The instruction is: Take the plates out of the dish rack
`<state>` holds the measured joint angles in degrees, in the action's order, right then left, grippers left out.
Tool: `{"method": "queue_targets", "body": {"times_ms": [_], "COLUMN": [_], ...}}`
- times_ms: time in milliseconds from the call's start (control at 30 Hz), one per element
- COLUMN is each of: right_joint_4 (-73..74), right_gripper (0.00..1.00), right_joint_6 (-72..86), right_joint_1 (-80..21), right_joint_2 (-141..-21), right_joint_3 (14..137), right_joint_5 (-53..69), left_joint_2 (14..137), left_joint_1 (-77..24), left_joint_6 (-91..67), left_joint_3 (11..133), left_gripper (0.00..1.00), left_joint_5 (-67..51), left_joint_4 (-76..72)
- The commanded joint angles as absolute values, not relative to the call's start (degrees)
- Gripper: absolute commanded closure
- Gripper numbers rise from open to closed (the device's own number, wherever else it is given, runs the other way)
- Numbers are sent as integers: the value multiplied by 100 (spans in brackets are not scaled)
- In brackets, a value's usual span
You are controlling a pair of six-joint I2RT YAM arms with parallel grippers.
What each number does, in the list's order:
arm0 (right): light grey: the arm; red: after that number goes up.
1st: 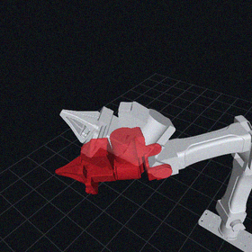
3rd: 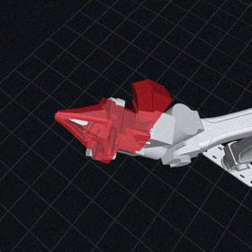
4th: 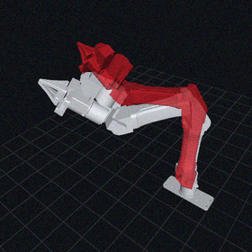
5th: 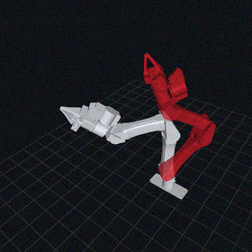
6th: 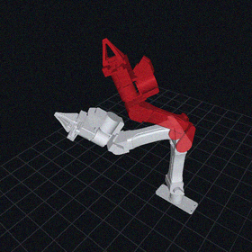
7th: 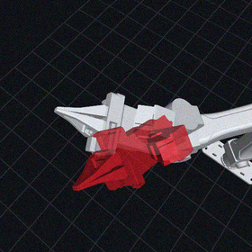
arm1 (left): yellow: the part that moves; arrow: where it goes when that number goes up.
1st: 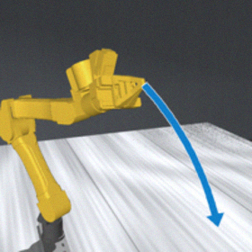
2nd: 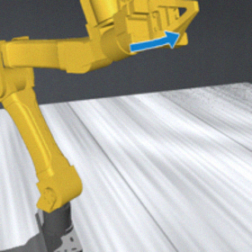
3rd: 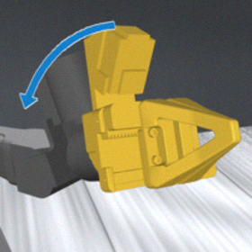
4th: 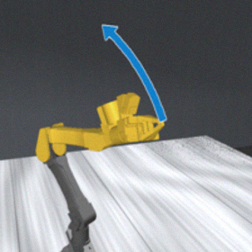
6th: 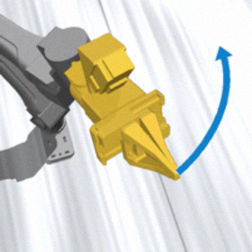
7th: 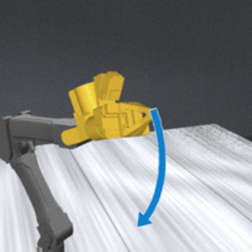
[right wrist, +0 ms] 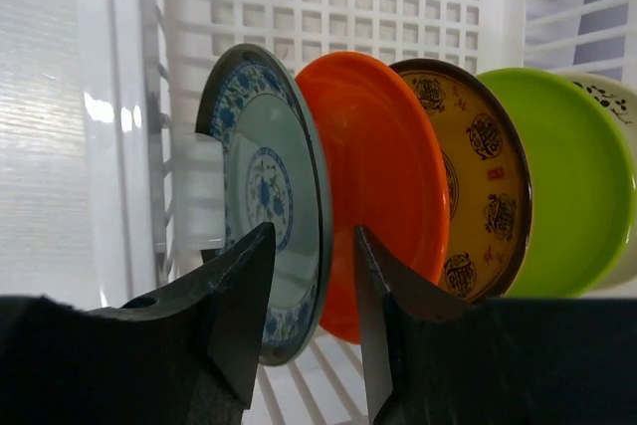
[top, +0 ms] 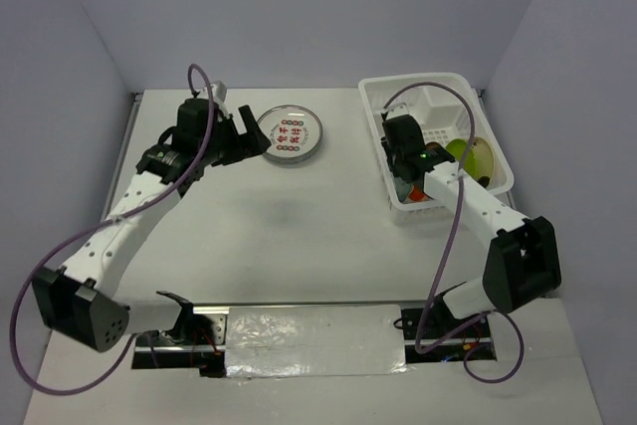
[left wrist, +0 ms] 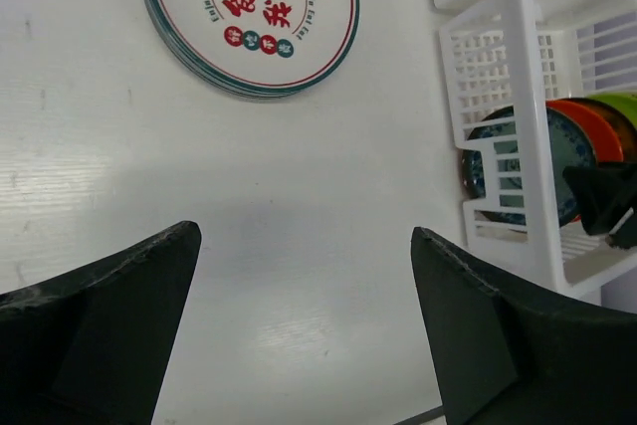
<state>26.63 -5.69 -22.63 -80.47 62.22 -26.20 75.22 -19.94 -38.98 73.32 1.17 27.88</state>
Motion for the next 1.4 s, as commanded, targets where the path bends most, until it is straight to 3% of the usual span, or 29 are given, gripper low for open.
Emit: {"method": "queue_targets", "body": {"times_ms": [0, 100, 267, 300, 767, 967, 1133, 1233, 1333, 1367], "right_joint_4": [2444, 2601, 2470, 2383, 2601, 2558, 3057, 3374, 3358, 3175], "right_gripper": [56, 75, 88, 100, 100, 100, 100, 100, 100, 100], "right_joint_6": [-764, -1019, -1108, -1134, -1143, -1151, -818, -458, -176, -141], "right_joint_1": [-2347, -2434, -2575, -2601, -2918, -2927, -2953, -3093, -3094, -3085], "right_joint_2": [-8252, -8656, -8772, -8745, -8306, -8077, -7972, -7367, -6524, -6330], "right_joint_3": [6399, 6556, 6460, 6408, 6662, 6925, 7452, 7716, 7674, 7595], "right_joint_5": [-3181, -3646, -3964, -3946, -3990, -5061, -5274, -4380, -2300, -1015], "left_joint_2": [7121, 6812, 6636, 6610, 6495, 6495, 6495, 6390, 6468, 6495], "left_joint_1": [-1942, -1942, -1942, -1942, -1942, -1942, -1951, -2091, -2346, -2503], "left_joint_6": [-3402, -3182, -3006, -2980, -2979, -3076, -3261, -3401, -3498, -3515], "left_joint_3": [6839, 6627, 6451, 6399, 6240, 6328, 6495, 6390, 6346, 6320], "left_gripper": [1, 1, 0, 1, 1, 0, 0, 0, 0, 1], "left_joint_5": [273, 167, 115, 88, 53, 27, -885, -1949, -2784, -2908], "left_joint_4": [3041, 3137, 3252, 3235, 3269, 3208, 2483, 1263, 93, -243]}}
